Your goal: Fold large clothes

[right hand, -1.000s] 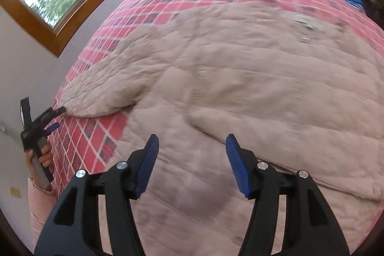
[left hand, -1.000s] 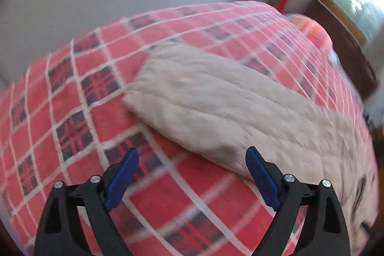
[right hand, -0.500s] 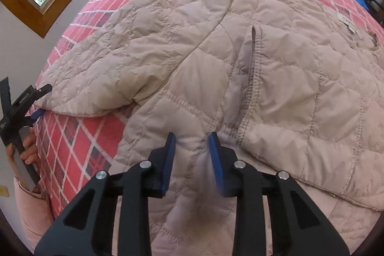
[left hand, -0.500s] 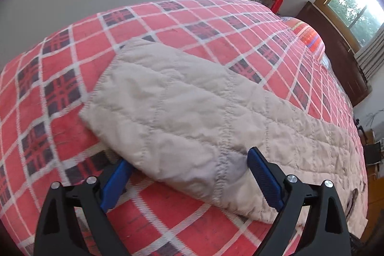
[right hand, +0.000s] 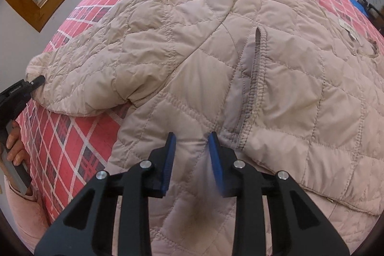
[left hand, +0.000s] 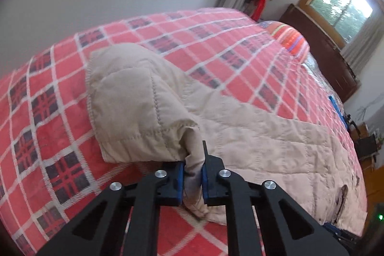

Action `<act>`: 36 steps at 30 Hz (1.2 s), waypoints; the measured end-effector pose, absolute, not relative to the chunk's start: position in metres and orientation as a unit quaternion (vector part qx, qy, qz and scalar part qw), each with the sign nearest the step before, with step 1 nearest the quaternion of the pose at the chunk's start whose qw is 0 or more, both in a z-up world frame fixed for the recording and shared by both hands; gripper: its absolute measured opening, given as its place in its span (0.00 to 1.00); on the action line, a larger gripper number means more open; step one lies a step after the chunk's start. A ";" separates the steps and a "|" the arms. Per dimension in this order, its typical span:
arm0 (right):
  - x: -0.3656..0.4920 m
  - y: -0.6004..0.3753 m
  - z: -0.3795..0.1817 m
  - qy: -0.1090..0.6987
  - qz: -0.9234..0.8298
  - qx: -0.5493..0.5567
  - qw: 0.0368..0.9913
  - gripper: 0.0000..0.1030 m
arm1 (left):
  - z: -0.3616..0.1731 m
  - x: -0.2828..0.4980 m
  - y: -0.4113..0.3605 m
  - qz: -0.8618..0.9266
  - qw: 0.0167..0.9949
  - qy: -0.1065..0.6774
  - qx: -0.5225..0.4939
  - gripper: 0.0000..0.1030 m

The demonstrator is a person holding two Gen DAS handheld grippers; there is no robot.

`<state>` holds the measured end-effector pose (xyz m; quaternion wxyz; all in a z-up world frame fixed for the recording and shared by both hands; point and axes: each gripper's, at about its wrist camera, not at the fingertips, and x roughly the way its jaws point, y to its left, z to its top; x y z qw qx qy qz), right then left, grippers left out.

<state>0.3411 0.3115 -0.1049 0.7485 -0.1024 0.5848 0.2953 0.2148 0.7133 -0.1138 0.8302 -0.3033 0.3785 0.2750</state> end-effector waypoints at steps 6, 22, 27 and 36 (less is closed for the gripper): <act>0.344 0.303 -0.103 0.589 0.302 -0.085 0.745 0.27 | -0.087 0.229 0.663 0.201 0.876 0.360 -0.250 0.10; 0.351 0.275 -0.095 0.606 0.312 -0.029 0.731 0.26 | -0.114 0.294 0.532 -0.004 0.880 0.443 -0.170 0.37; 0.352 0.268 -0.094 0.608 0.319 -0.014 0.727 0.26 | -0.096 0.263 0.524 -0.088 0.886 0.414 -0.189 0.64; 0.356 0.237 -0.050 0.591 0.291 0.026 0.752 0.30 | -0.080 0.224 0.608 0.054 0.894 0.385 -0.224 0.70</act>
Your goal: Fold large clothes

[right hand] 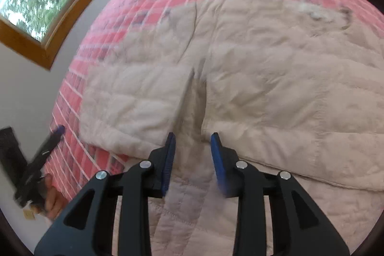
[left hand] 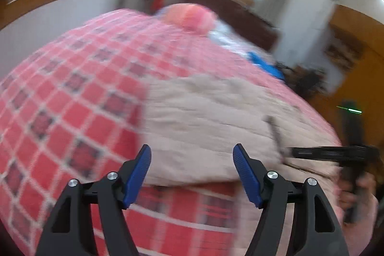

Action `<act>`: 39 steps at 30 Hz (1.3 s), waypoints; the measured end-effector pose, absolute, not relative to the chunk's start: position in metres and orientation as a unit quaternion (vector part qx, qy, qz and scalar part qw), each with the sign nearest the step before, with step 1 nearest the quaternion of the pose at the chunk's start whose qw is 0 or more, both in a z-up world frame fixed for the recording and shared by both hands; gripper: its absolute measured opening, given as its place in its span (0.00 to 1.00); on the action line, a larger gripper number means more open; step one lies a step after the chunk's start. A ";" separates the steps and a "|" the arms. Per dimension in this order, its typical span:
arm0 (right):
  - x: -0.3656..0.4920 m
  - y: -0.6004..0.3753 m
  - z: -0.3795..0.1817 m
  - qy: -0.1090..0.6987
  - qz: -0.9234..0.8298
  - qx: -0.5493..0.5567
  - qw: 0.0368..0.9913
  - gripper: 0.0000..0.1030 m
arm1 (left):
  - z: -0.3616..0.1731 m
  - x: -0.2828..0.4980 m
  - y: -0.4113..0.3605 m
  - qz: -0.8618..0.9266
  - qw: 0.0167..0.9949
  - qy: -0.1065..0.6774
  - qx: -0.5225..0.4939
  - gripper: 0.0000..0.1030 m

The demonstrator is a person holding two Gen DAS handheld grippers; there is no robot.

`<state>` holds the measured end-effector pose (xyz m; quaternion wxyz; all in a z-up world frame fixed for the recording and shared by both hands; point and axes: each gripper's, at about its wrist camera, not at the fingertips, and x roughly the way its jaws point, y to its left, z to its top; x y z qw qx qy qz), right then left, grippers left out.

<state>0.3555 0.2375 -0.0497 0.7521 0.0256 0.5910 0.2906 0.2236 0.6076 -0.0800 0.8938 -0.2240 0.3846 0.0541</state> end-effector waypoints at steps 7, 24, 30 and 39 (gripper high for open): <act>0.354 0.252 -0.031 0.569 0.338 0.026 0.749 0.57 | -0.112 0.238 0.640 0.108 0.865 0.412 -0.265 0.86; 0.353 0.278 -0.066 0.576 0.351 -0.004 0.738 0.07 | -0.118 0.263 0.605 0.075 0.854 0.438 -0.270 0.10; 0.357 0.245 -0.037 0.553 0.344 0.010 0.759 0.07 | -0.079 0.264 0.571 0.033 0.873 0.412 -0.258 0.09; 0.374 0.147 0.005 0.518 0.287 0.046 0.804 0.07 | -0.044 0.298 0.486 -0.037 0.883 0.412 -0.220 0.13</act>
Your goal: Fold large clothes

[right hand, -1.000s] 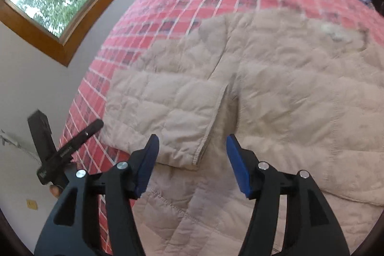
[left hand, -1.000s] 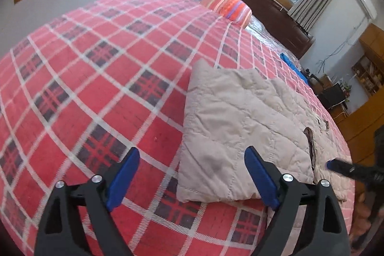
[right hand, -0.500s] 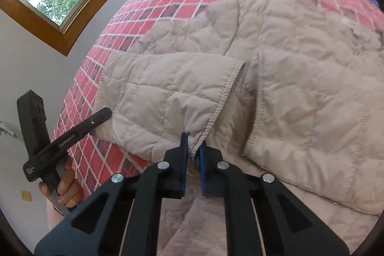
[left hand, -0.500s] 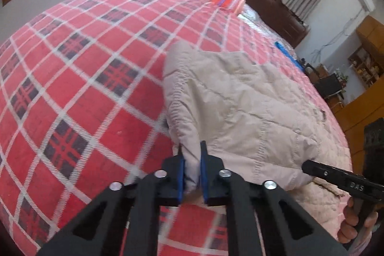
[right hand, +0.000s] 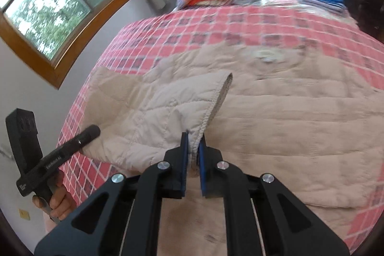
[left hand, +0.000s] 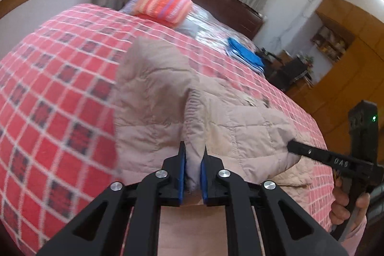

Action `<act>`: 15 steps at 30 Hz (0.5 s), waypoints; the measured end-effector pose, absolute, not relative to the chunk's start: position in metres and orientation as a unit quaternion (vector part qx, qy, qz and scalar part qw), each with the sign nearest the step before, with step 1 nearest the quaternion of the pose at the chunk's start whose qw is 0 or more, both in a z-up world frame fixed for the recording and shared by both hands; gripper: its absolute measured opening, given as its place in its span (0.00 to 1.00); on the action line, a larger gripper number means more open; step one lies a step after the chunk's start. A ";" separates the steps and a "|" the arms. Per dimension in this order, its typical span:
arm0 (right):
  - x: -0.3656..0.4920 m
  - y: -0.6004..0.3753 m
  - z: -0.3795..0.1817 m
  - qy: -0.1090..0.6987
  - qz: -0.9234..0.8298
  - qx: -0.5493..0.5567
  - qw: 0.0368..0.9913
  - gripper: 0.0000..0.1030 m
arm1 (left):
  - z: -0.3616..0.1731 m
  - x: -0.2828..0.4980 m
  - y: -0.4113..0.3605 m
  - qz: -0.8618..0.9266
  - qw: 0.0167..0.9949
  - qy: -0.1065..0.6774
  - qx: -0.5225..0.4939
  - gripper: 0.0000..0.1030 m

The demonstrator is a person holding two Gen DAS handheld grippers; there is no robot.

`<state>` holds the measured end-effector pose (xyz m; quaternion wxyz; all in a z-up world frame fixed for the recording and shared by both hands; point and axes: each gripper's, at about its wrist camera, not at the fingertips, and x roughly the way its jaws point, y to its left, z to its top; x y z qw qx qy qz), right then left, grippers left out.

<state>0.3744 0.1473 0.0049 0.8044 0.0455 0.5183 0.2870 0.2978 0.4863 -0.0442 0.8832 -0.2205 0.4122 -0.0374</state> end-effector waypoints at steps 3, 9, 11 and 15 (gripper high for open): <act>0.378 0.114 0.009 0.511 0.260 0.051 0.818 0.07 | -0.045 0.309 0.463 -0.045 0.884 0.417 -0.204 0.40; 0.382 0.053 0.003 0.504 0.208 0.055 0.837 0.07 | -0.046 0.316 0.462 -0.033 0.893 0.405 -0.195 0.66; 0.385 0.040 -0.004 0.504 0.195 0.059 0.839 0.07 | -0.052 0.320 0.470 0.010 0.897 0.408 -0.173 0.66; 0.391 0.017 -0.030 0.518 0.174 0.069 0.835 0.07 | -0.080 0.333 0.492 0.075 0.880 0.441 -0.163 0.65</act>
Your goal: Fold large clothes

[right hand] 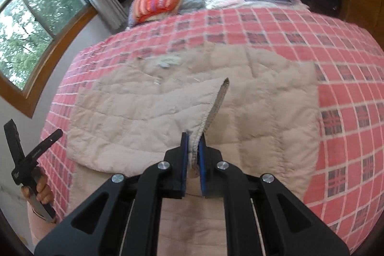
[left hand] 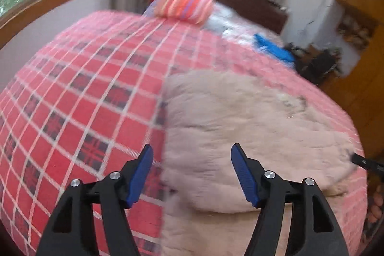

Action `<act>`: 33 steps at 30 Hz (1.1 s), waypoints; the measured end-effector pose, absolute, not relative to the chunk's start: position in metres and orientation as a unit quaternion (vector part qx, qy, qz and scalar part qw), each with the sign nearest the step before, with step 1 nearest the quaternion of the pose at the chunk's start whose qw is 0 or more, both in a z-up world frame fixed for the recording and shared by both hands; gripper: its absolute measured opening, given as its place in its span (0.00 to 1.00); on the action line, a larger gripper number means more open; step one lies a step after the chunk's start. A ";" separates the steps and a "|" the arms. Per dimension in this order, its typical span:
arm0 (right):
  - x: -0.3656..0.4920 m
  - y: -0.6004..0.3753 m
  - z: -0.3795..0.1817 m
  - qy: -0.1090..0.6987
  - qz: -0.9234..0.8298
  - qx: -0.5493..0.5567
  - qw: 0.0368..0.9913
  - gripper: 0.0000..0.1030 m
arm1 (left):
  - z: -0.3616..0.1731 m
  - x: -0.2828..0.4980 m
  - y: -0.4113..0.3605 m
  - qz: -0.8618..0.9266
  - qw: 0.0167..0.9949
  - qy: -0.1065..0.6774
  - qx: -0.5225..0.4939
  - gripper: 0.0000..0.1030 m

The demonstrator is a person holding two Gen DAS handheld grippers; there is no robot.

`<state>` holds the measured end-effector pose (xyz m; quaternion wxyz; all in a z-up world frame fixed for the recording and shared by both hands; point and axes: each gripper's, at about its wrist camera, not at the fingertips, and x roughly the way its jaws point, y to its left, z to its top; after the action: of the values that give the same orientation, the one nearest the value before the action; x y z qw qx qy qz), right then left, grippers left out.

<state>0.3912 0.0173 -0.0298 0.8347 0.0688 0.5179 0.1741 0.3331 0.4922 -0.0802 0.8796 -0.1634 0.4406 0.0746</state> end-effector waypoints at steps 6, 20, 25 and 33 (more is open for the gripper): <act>0.399 0.004 -0.074 0.550 0.144 0.072 0.819 0.07 | -0.119 0.348 0.500 0.069 0.856 0.480 -0.180 0.64; 0.384 -0.008 -0.043 0.515 0.154 0.088 0.839 0.15 | -0.071 0.324 0.489 0.070 0.891 0.424 -0.143 0.65; 0.384 0.015 -0.055 0.539 0.170 0.071 0.822 0.15 | -0.072 0.331 0.453 0.030 0.893 0.437 -0.106 0.65; 0.396 0.020 -0.105 0.574 0.154 0.071 0.801 0.12 | -0.123 0.348 0.449 0.027 0.868 0.486 -0.099 0.65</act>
<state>0.3960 0.0202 -0.1047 0.8009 0.0713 0.5741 0.1541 0.3479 0.4488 -0.1234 0.8677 -0.0994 0.4864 0.0265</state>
